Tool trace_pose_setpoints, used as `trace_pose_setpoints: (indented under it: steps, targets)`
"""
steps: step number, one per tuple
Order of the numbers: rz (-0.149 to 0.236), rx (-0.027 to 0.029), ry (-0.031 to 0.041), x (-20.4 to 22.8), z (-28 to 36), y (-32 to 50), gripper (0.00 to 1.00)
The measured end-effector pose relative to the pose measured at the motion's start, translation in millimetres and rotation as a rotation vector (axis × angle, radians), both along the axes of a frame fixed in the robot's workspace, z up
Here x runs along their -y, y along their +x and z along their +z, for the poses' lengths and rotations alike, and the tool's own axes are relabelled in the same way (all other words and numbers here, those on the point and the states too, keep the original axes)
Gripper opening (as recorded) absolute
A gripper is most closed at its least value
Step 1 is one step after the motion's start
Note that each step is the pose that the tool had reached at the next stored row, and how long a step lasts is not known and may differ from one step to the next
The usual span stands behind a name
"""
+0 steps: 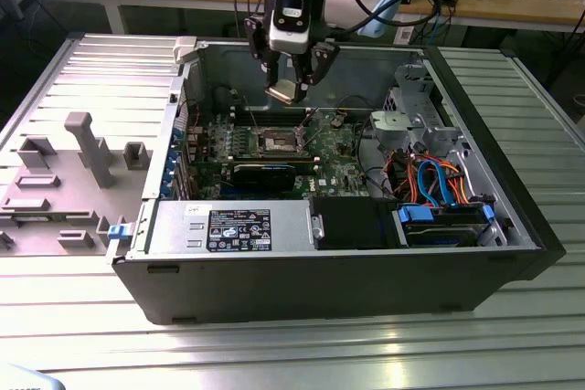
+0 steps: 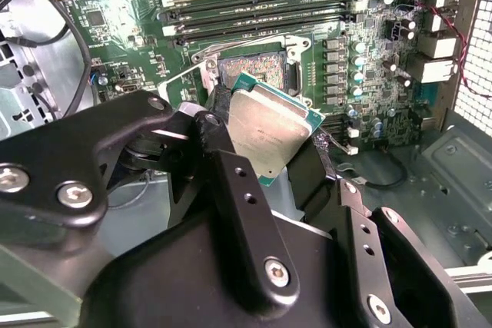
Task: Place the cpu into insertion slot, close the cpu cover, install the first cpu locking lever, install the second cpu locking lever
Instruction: 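Place the cpu into insertion slot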
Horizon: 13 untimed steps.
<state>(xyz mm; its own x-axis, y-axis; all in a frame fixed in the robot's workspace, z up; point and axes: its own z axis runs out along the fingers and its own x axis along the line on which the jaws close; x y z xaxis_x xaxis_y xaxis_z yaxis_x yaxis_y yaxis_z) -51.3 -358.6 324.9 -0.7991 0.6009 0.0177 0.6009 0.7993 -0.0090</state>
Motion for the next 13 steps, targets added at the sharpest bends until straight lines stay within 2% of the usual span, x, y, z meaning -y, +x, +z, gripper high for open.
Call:
trace_pose_setpoints:
  steps: [13]
  targets:
    - [-0.046,0.0000,0.0001,0.0,-0.8,0.0,0.55]
